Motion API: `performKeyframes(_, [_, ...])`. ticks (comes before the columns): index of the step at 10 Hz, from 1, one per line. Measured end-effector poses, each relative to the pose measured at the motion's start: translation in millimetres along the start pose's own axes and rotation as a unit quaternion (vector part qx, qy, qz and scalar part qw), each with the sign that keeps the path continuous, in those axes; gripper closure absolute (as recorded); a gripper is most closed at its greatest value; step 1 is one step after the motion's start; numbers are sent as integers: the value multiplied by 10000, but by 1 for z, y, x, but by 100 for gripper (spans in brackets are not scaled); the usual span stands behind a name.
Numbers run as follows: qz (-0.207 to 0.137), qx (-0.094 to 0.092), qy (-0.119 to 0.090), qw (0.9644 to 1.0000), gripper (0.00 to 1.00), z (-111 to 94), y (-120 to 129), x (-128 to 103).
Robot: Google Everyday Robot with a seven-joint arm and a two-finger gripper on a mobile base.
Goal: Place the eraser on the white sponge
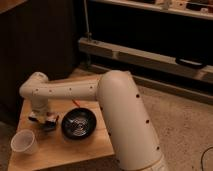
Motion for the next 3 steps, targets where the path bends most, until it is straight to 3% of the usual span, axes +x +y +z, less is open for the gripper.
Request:
performKeyframes(2, [103, 0, 82, 9999, 20, -2, 3, -5])
performKeyframes(3, [174, 4, 260, 9995, 20, -8, 6, -10])
